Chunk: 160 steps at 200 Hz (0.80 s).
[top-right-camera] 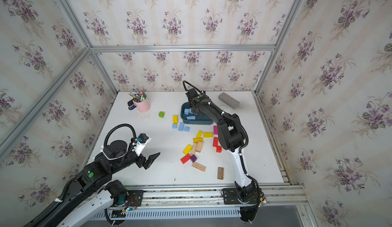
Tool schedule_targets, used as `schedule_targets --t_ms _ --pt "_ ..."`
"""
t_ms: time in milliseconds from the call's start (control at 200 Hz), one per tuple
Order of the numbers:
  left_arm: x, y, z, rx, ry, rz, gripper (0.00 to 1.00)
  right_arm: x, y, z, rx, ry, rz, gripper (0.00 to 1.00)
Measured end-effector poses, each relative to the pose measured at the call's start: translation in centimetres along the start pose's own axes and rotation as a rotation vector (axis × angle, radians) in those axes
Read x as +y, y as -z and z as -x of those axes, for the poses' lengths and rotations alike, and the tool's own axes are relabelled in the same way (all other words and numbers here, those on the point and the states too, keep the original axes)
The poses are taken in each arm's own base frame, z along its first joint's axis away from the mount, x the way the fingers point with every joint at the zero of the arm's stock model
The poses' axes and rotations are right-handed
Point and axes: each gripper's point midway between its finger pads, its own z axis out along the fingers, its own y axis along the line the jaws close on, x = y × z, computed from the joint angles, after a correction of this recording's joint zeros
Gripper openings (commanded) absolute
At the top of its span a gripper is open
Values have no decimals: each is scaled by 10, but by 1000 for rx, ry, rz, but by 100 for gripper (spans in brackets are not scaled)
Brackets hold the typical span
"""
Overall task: Pick out the blue building blocks
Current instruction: Place the building block in the storage box.
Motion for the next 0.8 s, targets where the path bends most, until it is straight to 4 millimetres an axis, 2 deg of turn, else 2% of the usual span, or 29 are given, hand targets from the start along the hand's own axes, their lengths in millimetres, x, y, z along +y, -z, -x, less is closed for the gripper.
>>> schedule_targets --t_ms 120,420,625,799 --pt "0 0 0 0 0 0 99 -14 -15 6 9 21 -19 48" --pt "0 -1 0 3 1 -2 99 -21 -44 6 49 64 2 49" --pt "0 -1 -1 5 4 -3 99 -17 -54 6 62 80 18 56" --pt "0 -1 -1 7 7 -3 99 -13 -59 10 62 86 32 69"
